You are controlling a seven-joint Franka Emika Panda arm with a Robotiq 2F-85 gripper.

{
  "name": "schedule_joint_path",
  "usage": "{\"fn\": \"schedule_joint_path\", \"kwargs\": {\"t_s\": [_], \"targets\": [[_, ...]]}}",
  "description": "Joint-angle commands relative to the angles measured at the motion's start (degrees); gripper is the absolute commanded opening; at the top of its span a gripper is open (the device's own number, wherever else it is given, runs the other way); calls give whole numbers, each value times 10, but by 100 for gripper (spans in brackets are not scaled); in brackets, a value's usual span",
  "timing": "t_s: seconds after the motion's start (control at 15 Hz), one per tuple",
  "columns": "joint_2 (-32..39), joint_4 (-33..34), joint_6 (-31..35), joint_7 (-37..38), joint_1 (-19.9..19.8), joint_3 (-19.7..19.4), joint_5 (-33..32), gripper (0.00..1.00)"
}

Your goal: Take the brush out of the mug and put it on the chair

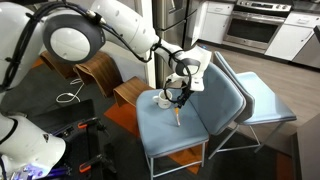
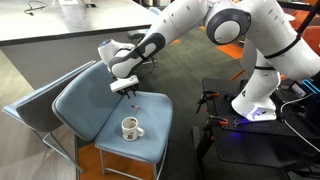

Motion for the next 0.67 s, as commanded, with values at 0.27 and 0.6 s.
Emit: {"fn": "schedule_joint_path", "kwargs": {"t_s": [0.27,0.6], "targets": [[-17,7,77,-82,-36,61,52,100],[-32,-23,154,-164,-54,92,113,100]]}}
